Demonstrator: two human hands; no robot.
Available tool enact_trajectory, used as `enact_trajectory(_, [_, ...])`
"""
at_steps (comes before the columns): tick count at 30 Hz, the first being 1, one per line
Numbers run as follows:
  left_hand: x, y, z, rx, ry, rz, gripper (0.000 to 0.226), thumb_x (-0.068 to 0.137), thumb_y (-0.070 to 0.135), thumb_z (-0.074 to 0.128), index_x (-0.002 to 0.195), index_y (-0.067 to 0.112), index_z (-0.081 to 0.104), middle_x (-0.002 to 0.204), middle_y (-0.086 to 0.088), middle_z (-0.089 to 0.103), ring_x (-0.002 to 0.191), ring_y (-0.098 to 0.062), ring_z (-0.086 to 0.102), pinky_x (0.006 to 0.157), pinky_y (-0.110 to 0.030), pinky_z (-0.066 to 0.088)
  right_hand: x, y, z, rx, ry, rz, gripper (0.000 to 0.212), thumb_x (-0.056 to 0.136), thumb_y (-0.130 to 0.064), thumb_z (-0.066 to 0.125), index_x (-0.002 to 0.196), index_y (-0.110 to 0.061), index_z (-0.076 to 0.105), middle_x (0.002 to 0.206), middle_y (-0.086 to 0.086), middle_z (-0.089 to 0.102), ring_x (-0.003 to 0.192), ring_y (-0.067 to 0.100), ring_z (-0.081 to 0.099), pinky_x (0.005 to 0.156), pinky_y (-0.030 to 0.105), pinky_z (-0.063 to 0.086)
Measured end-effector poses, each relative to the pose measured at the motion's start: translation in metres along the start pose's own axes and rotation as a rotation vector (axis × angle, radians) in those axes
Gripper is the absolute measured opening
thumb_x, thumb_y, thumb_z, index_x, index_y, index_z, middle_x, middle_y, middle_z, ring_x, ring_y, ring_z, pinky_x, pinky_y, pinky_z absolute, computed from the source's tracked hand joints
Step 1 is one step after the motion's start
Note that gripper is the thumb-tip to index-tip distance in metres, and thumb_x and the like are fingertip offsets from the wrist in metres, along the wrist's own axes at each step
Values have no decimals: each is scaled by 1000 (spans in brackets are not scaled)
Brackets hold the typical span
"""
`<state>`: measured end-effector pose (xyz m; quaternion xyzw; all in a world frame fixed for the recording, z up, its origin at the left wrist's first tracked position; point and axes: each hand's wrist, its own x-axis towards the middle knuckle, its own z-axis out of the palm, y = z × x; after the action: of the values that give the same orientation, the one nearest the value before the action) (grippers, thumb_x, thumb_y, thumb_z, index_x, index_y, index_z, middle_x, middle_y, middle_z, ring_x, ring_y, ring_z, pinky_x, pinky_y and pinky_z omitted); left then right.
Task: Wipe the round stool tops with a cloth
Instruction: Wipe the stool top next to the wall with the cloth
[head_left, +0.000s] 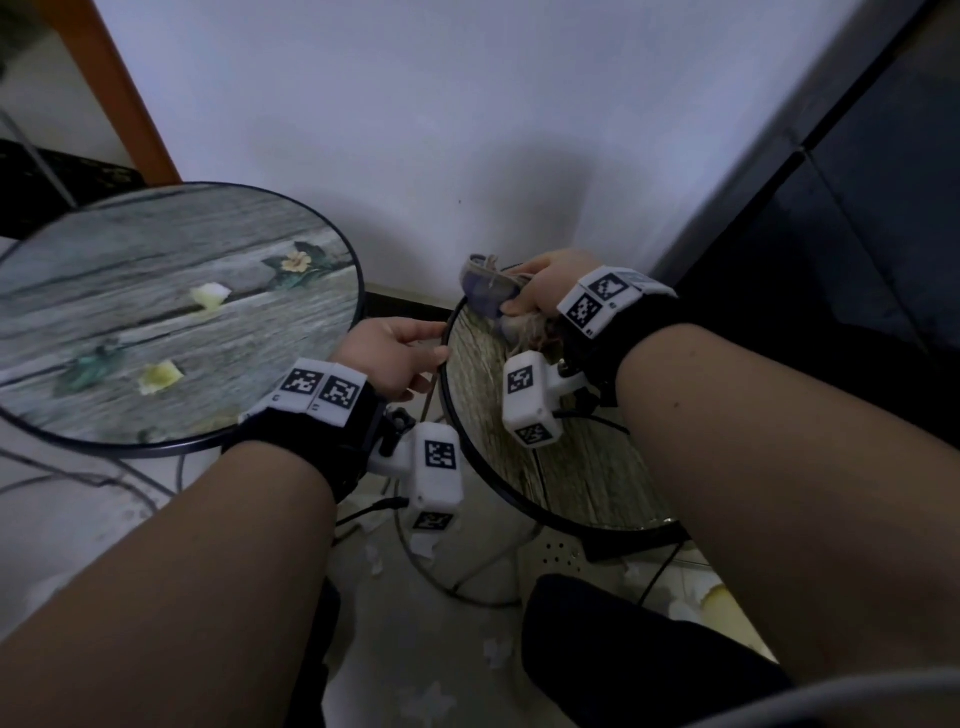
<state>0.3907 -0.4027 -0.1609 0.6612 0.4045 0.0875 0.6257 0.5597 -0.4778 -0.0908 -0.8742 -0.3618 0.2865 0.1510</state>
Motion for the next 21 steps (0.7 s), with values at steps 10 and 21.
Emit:
enact_trajectory(10, [2, 4, 2, -27, 6, -22, 27, 91, 14, 59, 116, 19, 65, 71, 1, 63, 45, -7, 50, 45, -17, 37, 15, -4, -5, 2, 1, -13, 38, 86, -21, 67, 123, -19, 63, 125, 0, 62, 112, 19, 58, 95, 30, 48])
enact_trajectory(21, [2, 4, 4, -39, 19, -29, 23, 91, 13, 59, 112, 21, 66, 68, 1, 61, 38, -2, 49, 47, -19, 37, 28, 1, -7, 301, 26, 73, 46, 77, -15, 75, 121, -21, 61, 127, 2, 59, 97, 13, 57, 61, 17, 41])
